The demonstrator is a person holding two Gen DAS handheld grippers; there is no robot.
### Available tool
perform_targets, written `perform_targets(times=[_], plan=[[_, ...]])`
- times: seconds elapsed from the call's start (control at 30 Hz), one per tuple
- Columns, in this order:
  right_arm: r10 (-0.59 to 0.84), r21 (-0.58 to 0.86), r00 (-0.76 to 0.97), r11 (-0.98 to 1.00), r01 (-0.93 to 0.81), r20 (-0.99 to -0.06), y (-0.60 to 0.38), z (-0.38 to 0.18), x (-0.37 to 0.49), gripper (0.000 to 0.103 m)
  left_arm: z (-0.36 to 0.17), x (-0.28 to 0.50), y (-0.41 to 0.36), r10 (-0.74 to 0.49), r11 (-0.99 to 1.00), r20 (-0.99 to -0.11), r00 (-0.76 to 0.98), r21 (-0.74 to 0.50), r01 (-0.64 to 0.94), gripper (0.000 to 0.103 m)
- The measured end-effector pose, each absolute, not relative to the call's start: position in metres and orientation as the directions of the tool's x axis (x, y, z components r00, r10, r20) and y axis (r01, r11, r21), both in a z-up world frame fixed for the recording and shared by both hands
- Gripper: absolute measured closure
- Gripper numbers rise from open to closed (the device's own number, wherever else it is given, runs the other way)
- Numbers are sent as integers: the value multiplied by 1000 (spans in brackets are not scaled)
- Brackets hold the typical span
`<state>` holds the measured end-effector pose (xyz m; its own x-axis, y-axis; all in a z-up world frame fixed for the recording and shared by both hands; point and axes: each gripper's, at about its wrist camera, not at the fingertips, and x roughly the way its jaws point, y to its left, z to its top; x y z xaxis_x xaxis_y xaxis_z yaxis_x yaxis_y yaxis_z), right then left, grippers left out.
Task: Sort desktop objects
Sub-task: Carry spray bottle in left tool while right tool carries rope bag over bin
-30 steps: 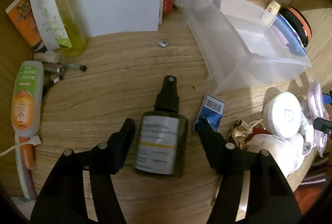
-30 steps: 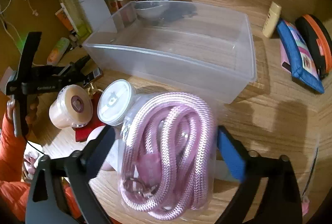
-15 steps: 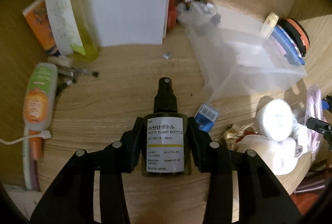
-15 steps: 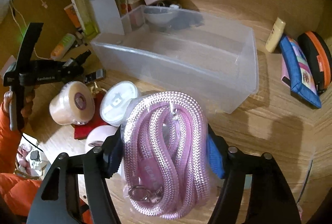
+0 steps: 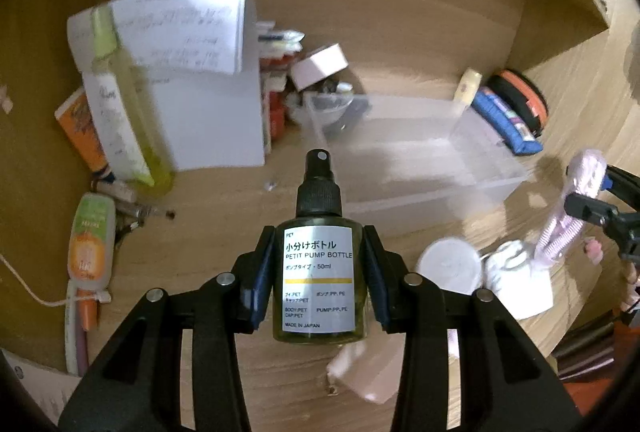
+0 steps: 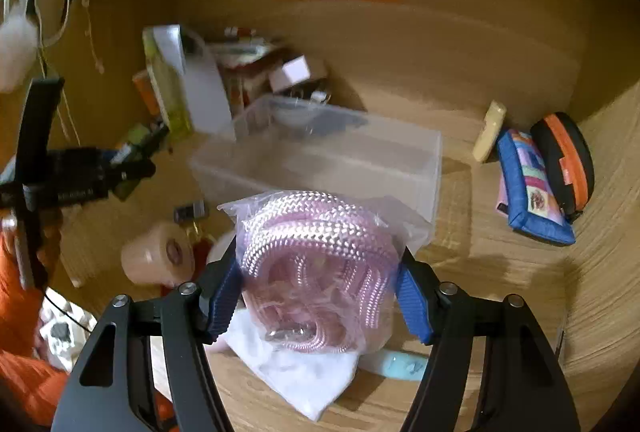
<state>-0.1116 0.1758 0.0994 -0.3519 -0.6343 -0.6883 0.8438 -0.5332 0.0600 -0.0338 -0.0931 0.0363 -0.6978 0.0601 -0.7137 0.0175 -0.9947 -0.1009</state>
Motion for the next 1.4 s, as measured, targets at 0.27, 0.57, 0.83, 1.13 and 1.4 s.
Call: perform_targets(times=[0.27, 0.57, 0.83, 1.13, 1.4], plan=[[-678, 82, -406, -566, 821, -613, 183, 127, -132, 38, 57, -48, -81, 96, -992, -679, -728, -128, -11, 62], [-662, 76, -447, -604, 793, -601, 171, 137, -173, 39, 75, -66, -61, 141, -987, -647, -750, -151, -55, 62], [-658, 100, -431, -609, 787, -617, 149, 129, -201, 38, 72, -100, -58, 148, -985, -653, -743, -167, -49, 62], [-594, 50, -414, -609, 791, -690, 119, 99, -212, 38, 40, -142, -56, 150, -985, -708, -691, -166, -43, 62], [-582, 65, -331, -555, 829, -743, 104, 86, -209, 38, 12, -167, -50, 186, -981, -749, -636, -179, -75, 62]])
